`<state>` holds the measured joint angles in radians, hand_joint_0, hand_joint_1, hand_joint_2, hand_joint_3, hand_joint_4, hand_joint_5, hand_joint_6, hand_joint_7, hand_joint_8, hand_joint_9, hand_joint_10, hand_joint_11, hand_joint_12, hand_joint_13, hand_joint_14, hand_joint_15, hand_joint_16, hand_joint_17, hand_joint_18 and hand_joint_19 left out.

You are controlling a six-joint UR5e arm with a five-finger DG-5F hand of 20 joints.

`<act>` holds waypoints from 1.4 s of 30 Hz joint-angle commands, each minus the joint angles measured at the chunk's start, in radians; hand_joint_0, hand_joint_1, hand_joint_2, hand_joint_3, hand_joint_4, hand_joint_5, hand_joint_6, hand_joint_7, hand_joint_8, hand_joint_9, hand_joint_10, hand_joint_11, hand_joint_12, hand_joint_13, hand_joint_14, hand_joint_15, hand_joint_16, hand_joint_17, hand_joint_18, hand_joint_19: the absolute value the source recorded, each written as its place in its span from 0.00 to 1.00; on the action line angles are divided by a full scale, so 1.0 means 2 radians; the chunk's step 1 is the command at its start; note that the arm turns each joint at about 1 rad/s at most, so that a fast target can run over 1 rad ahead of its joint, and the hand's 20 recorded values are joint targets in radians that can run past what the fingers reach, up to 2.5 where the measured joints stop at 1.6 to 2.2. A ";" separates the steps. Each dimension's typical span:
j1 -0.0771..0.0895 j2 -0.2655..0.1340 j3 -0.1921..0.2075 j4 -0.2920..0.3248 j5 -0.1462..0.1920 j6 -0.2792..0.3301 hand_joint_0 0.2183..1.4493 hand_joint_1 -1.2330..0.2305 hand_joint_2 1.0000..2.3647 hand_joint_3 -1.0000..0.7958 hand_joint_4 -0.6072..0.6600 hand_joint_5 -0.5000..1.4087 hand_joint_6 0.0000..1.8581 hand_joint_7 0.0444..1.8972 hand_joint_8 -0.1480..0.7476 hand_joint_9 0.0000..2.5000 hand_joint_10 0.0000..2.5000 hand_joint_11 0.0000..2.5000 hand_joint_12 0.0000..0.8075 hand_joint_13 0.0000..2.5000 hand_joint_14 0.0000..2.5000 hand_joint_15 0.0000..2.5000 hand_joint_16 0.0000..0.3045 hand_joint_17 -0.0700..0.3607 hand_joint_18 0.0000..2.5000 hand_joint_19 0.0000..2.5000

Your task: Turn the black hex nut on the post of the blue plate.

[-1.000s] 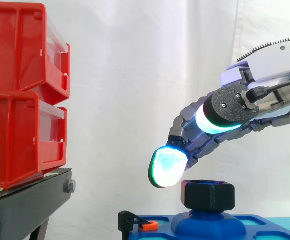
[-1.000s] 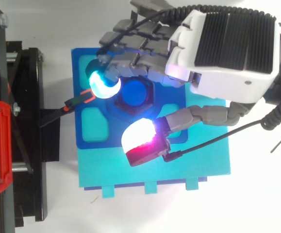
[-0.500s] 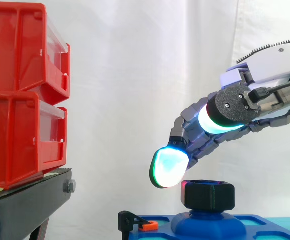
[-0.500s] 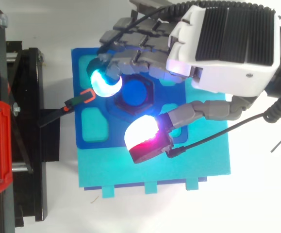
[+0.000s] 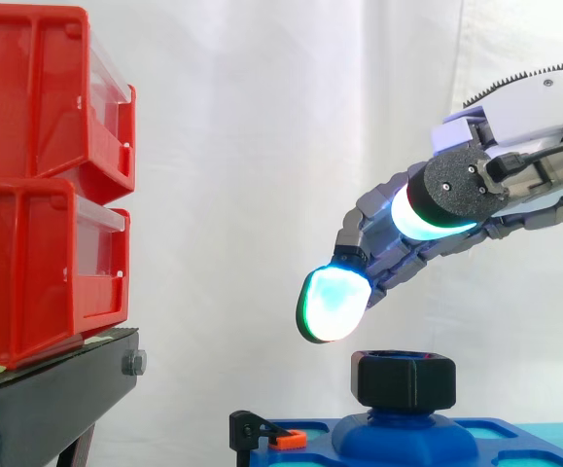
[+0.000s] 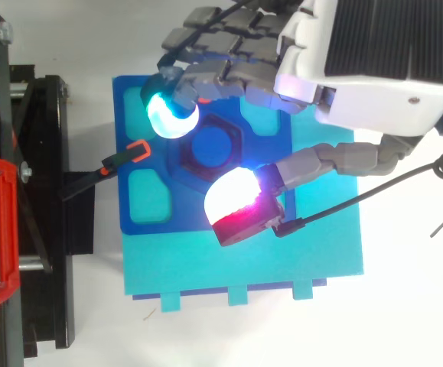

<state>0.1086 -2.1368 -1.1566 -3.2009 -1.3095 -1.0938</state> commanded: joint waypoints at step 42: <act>0.006 -0.012 -0.010 0.060 -0.012 -0.001 0.20 0.62 0.00 0.28 0.60 0.15 0.27 0.38 0.43 0.12 0.00 0.00 0.44 0.07 0.00 0.00 0.19 0.46 0.00 0.00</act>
<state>0.1211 -2.1614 -1.1679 -3.0802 -1.3329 -1.0954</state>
